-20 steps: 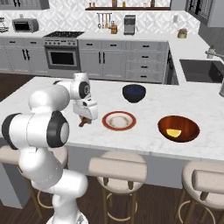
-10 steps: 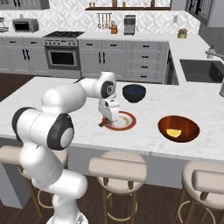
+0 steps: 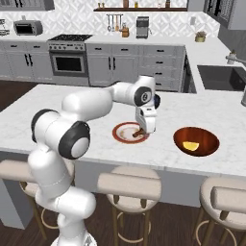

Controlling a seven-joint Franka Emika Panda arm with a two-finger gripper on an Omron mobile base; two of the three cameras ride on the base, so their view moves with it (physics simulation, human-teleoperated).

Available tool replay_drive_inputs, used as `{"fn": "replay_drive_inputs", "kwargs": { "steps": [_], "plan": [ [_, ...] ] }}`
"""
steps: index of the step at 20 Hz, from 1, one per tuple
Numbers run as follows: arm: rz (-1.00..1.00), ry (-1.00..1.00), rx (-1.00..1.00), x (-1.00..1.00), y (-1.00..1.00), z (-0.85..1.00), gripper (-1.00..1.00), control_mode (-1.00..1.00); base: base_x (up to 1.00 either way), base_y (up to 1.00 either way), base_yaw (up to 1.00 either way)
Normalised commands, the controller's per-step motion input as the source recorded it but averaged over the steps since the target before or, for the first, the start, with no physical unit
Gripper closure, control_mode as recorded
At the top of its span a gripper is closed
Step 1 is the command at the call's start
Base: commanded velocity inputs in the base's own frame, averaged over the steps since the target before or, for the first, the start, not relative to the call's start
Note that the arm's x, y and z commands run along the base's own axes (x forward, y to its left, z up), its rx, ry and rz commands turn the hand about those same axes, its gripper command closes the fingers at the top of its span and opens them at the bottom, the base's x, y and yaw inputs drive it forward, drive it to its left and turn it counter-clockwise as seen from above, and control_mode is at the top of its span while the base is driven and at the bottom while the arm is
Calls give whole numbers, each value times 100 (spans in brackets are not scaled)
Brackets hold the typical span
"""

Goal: Pick the chicken drumstick and lemon wedge from their plates and place them in the bowl. Then put the bowl in the fridge.

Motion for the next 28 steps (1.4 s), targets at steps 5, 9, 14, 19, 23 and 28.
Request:
{"fn": "replay_drive_inputs", "kwargs": {
  "steps": [5, 9, 14, 19, 23, 28],
  "plan": [
    [-14, 0, 0, 31, -100, 0, 100, -100, 0, 0, 0],
    [-12, 1, 0, 66, -91, -9, 100, -100, 0, 0, 0],
    [-15, -3, -4, 41, -58, -22, 100, -100, 0, 0, 0],
    [-8, -3, -4, 54, -14, -45, 100, -100, 0, 0, 0],
    [-2, -14, -7, 16, -1, -56, 100, -100, 0, 0, 0],
    [-7, -28, -16, -15, 0, -16, 100, -100, 0, 0, 0]
  ]
}}
